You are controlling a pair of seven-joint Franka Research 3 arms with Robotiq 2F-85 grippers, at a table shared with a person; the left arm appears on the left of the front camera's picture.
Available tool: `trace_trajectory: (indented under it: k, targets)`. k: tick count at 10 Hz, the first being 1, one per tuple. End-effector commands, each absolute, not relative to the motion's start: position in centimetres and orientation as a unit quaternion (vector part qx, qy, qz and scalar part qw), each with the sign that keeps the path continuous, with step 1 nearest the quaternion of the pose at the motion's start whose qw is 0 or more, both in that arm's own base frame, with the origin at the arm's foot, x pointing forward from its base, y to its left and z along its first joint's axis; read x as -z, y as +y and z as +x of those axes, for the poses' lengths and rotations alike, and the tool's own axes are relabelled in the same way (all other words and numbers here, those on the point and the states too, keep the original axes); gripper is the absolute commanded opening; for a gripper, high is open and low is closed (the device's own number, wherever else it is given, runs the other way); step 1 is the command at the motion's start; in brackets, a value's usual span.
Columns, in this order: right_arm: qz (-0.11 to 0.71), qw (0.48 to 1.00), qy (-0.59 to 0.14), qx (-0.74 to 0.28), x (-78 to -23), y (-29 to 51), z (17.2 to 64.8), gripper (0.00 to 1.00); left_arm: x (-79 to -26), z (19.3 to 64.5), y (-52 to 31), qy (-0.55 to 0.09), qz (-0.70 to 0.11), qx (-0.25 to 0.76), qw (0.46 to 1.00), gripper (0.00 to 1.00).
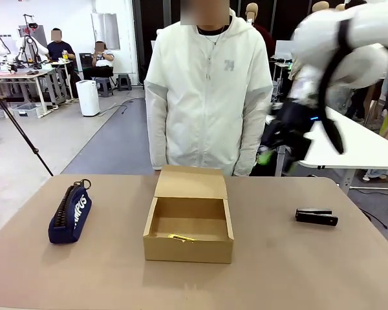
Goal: Pack the items into the box.
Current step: Pick up the item indicated by the person and place it inside the Mailer Box.
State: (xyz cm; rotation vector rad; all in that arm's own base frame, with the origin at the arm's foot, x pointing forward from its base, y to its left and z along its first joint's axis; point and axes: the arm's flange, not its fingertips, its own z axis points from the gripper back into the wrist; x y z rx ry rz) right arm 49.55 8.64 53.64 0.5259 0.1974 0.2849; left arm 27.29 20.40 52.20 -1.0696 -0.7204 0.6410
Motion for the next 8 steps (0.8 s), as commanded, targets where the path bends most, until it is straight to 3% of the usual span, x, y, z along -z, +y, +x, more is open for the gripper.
trace_trajectory:
  k: [1, 2, 5, 6, 8]
  targets:
    - [0.441, 0.885, 0.119, 0.085, -54.1, 0.3, 49.7, 1.0, -52.2, 27.3, 20.4, -0.336, -0.496, -0.289, 0.746, 1.0]
    - [0.508, 0.841, 0.099, 0.158, -53.6, -4.8, 48.4, 1.0, -52.2, 27.3, 20.4, -0.336, -0.496, -0.289, 0.746, 1.0]
    - [0.707, 0.663, 0.071, 0.238, -49.3, -16.6, 43.4, 1.0, -52.2, 27.3, 20.4, -0.336, -0.496, -0.289, 0.746, 1.0]
    - [0.468, 0.868, 0.147, 0.082, -51.8, -13.3, 45.1, 1.0, -52.2, 27.3, 20.4, -0.336, -0.496, -0.289, 0.746, 1.0]
    - [0.468, 0.868, 0.147, 0.082, -51.8, -13.3, 45.1, 1.0, -52.2, 27.3, 20.4, -0.336, -0.496, -0.289, 0.746, 1.0]
